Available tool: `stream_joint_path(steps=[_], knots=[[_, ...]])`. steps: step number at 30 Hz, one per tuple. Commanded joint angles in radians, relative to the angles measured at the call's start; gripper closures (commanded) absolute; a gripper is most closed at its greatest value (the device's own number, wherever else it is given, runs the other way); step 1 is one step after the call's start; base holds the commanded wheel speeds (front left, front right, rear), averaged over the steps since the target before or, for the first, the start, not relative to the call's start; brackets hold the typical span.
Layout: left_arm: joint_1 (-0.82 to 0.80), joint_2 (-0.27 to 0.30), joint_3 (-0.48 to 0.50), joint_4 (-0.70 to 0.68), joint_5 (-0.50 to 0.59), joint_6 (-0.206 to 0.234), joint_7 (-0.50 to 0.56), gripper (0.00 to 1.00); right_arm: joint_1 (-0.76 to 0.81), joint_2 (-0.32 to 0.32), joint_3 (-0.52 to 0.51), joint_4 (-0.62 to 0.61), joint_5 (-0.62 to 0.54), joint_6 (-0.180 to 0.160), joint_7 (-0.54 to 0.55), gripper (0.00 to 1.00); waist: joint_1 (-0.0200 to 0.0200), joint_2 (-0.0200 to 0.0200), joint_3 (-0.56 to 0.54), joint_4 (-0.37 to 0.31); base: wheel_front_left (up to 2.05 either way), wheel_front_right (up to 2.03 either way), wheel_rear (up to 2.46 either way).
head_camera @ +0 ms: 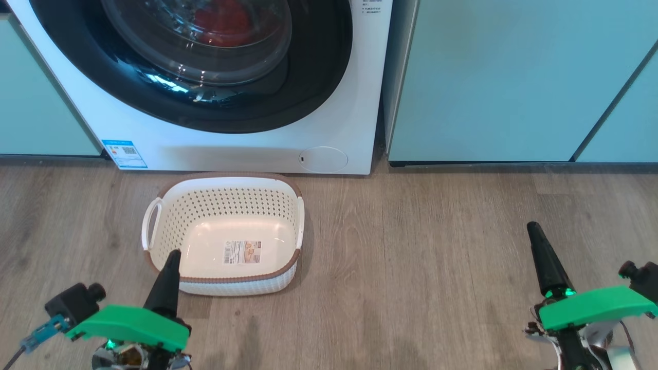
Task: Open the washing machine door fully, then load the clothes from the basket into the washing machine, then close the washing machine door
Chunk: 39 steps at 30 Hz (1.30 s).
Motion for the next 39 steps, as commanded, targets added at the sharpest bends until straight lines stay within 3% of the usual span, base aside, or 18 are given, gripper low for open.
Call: stream_joint_path(steps=[1,39], knots=[[-0.056,0.003,0.036,-0.024,-0.033,-0.011,0.007,1.0,-0.06,-0.018,0.005,-0.023,0.034,0.0,0.009,1.0,0.0,0.0,0.0,0.0,0.0,0.0,0.0],[-0.113,-0.034,0.116,0.069,-0.438,-0.075,0.081,1.0,-0.114,-0.02,-0.01,0.075,0.43,0.0,0.049,1.0,0.0,0.0,-0.01,-0.001,0.0,0.0,0.0]])
